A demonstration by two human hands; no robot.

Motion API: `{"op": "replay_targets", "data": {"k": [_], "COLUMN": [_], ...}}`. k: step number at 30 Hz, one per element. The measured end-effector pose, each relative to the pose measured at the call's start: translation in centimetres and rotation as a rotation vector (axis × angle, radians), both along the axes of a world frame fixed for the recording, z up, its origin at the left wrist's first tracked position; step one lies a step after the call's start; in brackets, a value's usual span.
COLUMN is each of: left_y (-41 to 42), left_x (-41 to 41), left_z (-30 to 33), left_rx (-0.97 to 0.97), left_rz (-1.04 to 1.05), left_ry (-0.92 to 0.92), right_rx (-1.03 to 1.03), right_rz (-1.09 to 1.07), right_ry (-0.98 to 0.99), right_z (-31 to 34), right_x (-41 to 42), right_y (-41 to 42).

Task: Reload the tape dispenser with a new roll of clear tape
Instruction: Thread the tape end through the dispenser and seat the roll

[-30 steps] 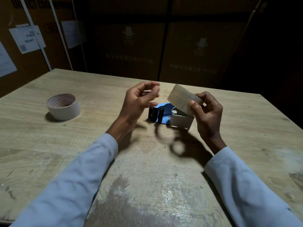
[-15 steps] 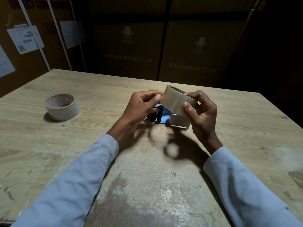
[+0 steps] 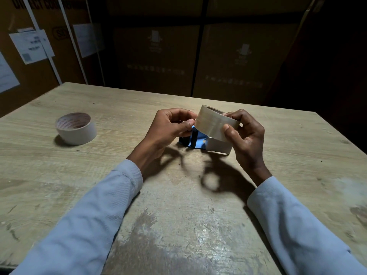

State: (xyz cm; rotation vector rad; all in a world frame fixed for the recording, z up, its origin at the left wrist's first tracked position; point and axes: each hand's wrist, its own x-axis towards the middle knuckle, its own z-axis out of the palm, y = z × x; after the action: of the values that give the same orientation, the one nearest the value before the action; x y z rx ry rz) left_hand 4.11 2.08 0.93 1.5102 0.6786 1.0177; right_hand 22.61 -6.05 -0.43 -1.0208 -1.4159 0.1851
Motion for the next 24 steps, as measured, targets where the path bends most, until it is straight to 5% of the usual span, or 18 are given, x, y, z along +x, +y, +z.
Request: {"op": "replay_targets", "data": {"k": [8,24], "left_y": [-0.2,-0.1], "left_x": [1.0,-1.1], "left_z": [-0.3,1.7], "left_rx": [0.13,-0.131], "left_rz": [0.022,-0.085], "left_ry": [0.068,-0.206], "right_rx": [0.005,-0.006], "right_rz": [0.0,-0.104], "right_ry": [-0.044,-0.153], "right_z": [0.1,0.2], "right_x": [0.0,0.5], "right_y": [0.0,0.3]}}
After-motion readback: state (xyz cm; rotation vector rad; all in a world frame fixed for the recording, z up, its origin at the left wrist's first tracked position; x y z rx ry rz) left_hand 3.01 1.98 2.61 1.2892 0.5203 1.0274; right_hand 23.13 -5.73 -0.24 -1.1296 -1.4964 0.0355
